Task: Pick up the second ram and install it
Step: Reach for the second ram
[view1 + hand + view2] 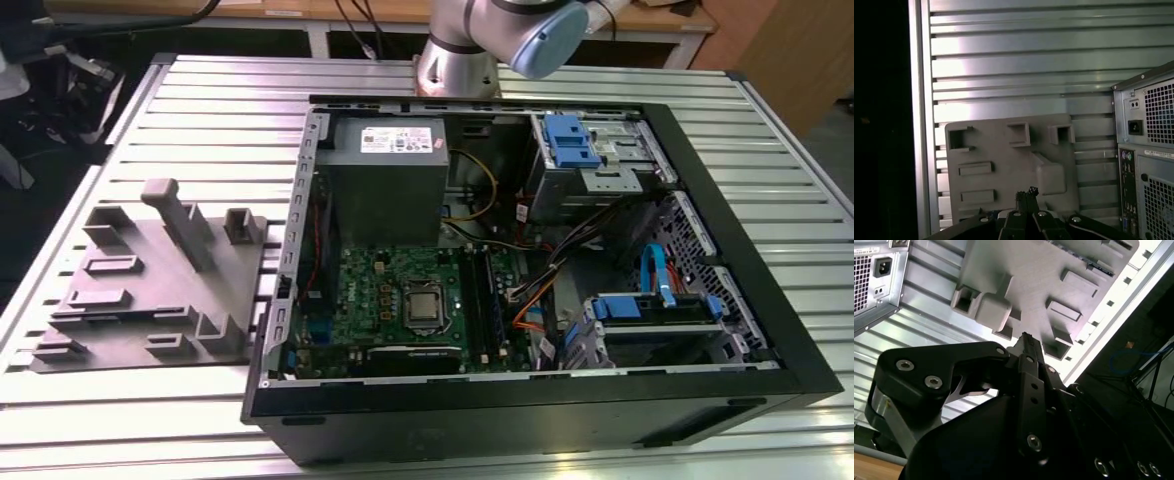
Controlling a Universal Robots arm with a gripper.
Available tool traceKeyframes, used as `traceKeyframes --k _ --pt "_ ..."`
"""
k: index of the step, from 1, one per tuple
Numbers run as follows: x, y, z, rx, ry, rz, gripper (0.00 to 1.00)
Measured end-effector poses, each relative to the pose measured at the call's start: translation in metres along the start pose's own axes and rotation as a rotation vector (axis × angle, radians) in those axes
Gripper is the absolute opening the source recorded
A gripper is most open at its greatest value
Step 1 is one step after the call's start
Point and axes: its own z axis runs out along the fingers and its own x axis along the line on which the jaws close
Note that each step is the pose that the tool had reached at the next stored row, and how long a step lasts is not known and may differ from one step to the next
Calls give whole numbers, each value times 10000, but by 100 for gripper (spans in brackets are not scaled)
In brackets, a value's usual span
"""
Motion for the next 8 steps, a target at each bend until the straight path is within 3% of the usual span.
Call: traceKeyframes --k 8 --pt "14 -146 108 1 1 5 10"
